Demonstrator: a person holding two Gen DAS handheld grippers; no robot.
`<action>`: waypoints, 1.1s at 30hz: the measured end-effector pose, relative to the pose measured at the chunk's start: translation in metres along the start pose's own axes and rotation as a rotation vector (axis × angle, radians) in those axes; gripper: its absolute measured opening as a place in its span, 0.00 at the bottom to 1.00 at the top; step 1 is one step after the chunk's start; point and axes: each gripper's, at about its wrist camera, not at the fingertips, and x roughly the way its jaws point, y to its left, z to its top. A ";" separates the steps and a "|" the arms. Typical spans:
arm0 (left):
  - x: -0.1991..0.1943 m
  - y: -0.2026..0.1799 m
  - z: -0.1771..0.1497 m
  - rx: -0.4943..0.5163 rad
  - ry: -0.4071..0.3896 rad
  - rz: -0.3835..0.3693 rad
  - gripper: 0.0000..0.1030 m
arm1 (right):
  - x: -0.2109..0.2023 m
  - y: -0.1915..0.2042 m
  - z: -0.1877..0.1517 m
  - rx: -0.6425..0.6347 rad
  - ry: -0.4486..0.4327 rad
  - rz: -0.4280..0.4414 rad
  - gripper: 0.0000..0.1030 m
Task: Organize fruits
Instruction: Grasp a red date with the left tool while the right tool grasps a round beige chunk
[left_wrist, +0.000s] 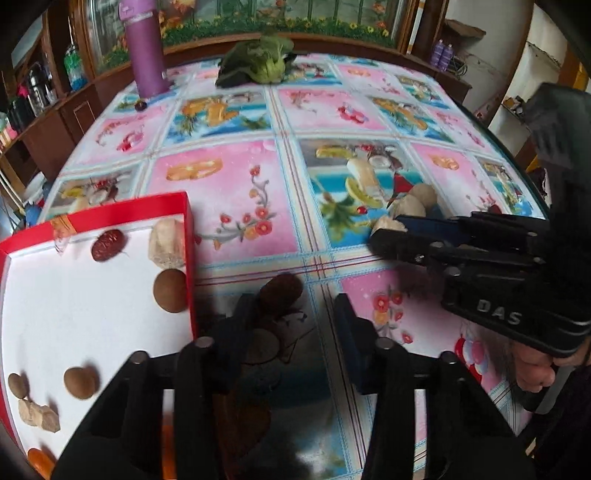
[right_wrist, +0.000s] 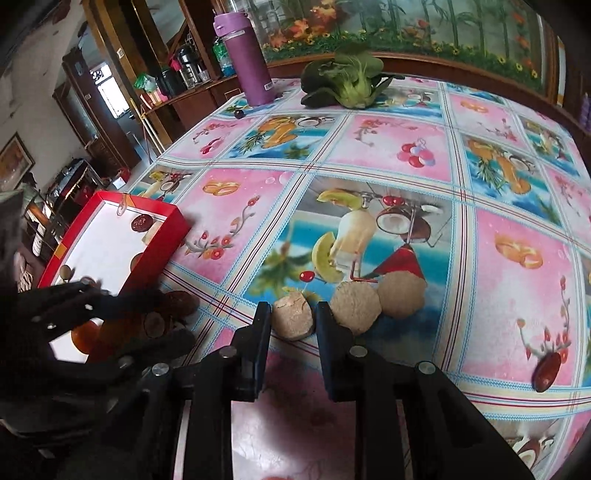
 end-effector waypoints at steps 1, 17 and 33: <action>-0.001 0.000 0.001 0.001 -0.011 -0.002 0.38 | 0.000 0.000 0.000 0.001 0.002 0.001 0.22; 0.003 -0.004 0.009 -0.020 -0.015 0.024 0.33 | -0.001 0.000 -0.001 0.001 0.007 0.004 0.22; 0.006 -0.005 0.014 -0.068 -0.049 0.027 0.28 | -0.001 0.003 -0.002 -0.003 -0.007 -0.003 0.22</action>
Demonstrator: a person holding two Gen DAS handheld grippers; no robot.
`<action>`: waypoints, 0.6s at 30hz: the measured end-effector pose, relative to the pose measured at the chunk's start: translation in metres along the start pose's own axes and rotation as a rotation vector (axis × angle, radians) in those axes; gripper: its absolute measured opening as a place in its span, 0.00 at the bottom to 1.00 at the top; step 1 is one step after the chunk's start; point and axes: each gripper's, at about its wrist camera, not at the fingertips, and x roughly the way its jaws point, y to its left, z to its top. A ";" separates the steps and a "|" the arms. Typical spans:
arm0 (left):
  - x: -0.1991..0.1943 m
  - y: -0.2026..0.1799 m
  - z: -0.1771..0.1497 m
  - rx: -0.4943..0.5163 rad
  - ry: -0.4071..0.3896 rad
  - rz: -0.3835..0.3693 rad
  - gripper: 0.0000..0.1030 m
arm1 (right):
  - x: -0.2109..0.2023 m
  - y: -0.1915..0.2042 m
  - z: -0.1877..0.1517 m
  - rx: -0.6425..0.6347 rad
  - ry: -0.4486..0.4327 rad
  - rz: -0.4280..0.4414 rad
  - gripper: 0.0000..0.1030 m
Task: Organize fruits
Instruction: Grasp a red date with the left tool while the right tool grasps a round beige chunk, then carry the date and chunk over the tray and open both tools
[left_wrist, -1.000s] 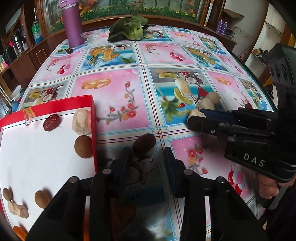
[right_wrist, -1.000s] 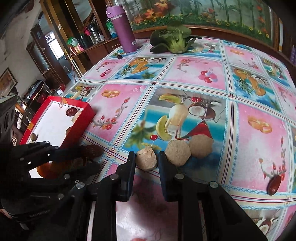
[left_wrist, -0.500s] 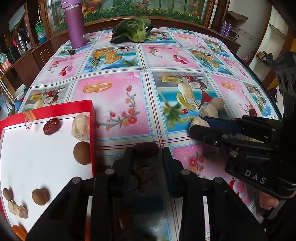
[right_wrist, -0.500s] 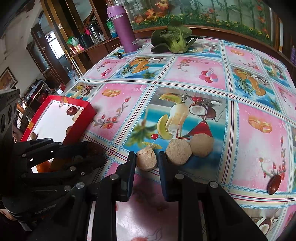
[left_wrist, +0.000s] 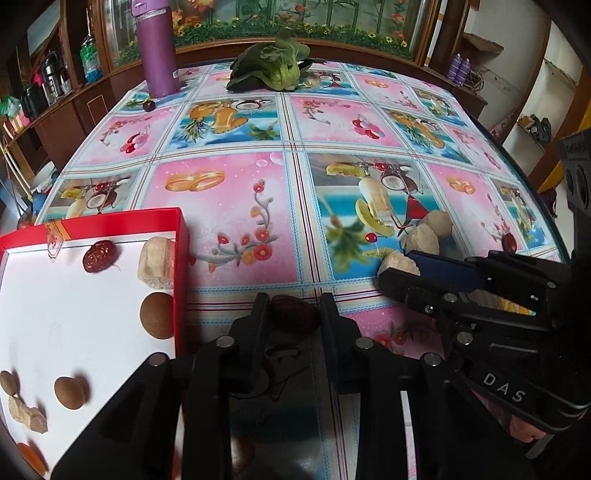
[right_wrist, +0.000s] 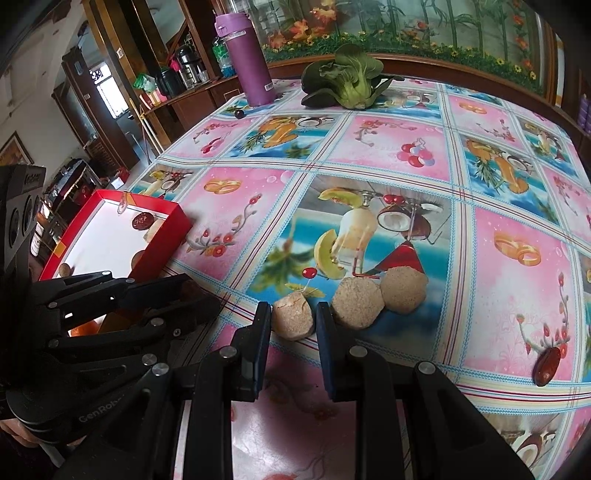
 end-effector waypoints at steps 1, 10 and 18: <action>-0.002 0.000 0.000 -0.002 -0.006 -0.002 0.28 | 0.000 0.000 0.000 0.006 -0.004 0.010 0.22; -0.073 0.027 -0.020 -0.074 -0.142 0.002 0.28 | -0.017 0.038 0.001 -0.035 -0.106 0.126 0.22; -0.111 0.103 -0.062 -0.205 -0.172 0.187 0.29 | -0.014 0.122 0.007 -0.113 -0.152 0.266 0.22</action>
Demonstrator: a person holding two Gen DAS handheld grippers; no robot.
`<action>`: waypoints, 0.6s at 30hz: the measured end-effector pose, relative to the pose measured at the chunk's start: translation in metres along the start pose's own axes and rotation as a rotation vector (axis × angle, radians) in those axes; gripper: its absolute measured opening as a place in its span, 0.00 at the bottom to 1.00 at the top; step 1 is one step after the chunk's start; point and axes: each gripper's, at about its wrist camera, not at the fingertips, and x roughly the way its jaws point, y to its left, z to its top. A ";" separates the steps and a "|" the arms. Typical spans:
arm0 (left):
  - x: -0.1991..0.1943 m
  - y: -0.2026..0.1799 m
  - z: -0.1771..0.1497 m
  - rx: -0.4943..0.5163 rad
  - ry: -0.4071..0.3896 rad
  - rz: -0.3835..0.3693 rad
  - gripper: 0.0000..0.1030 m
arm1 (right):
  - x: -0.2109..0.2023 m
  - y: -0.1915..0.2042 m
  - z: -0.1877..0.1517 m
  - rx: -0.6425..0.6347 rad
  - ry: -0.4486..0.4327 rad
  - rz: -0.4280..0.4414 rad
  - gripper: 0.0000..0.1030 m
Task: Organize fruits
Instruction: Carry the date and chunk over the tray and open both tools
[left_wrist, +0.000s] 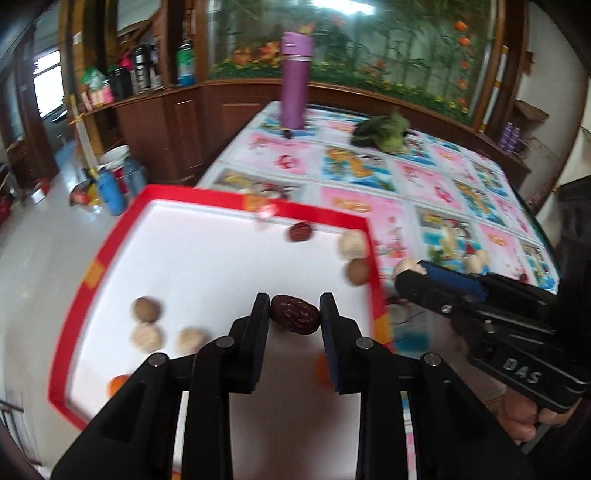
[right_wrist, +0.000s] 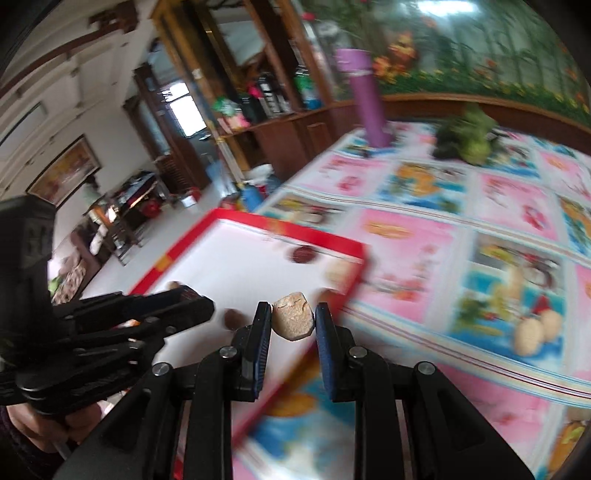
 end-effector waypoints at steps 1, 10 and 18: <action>0.000 0.008 -0.003 -0.008 0.001 0.023 0.29 | 0.006 0.010 0.001 -0.016 0.010 0.011 0.22; 0.007 0.039 -0.027 -0.041 0.034 0.086 0.29 | 0.037 0.063 -0.021 -0.139 0.106 0.046 0.22; 0.012 0.050 -0.032 -0.041 0.041 0.156 0.29 | 0.047 0.070 -0.039 -0.157 0.158 0.048 0.22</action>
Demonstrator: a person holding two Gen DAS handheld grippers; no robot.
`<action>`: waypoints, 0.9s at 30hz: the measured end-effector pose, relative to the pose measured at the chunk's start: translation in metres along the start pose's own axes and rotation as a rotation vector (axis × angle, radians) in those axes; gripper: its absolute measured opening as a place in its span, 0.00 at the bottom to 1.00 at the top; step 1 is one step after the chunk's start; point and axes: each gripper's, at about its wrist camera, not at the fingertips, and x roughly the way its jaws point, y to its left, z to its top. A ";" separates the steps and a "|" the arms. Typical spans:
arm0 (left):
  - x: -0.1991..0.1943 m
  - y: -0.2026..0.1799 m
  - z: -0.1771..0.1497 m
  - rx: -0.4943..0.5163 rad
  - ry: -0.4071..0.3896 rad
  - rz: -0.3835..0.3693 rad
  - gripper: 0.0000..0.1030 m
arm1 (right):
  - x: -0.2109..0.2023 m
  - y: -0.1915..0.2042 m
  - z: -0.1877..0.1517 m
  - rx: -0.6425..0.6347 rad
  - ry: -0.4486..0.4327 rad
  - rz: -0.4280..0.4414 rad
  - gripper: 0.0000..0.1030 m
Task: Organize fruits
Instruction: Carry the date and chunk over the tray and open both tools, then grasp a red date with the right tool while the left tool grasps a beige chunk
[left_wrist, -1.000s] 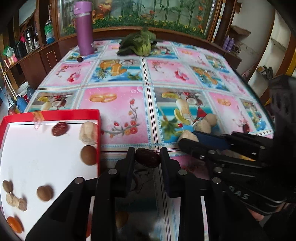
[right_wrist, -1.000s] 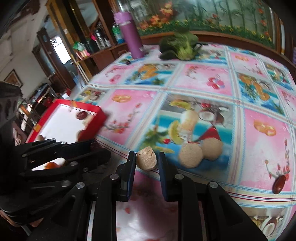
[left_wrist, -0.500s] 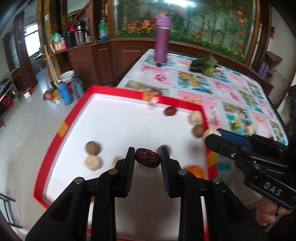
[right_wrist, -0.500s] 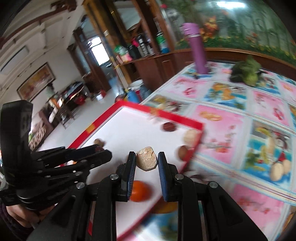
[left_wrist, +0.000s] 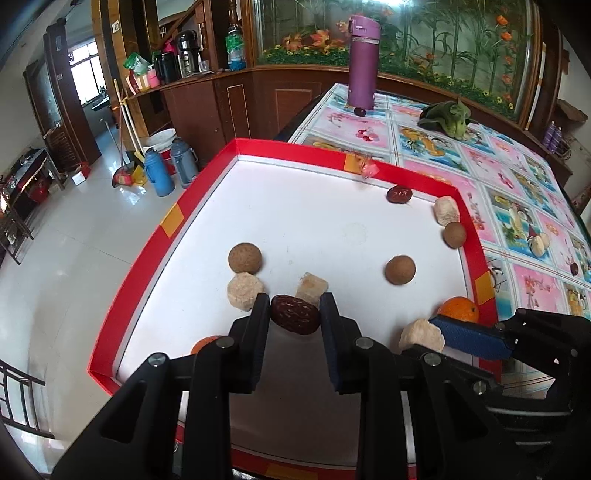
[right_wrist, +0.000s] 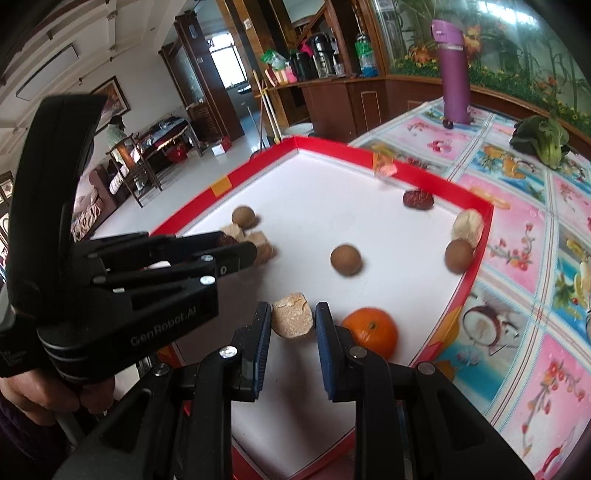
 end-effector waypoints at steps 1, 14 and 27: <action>0.001 0.000 -0.001 0.002 0.005 0.001 0.29 | 0.000 0.001 -0.001 -0.005 -0.003 0.001 0.22; 0.002 -0.003 -0.004 0.002 0.028 0.056 0.54 | -0.004 0.005 -0.005 -0.030 0.012 -0.001 0.23; -0.020 -0.027 0.010 0.016 -0.030 0.093 0.81 | -0.066 -0.058 -0.007 0.077 -0.145 -0.062 0.24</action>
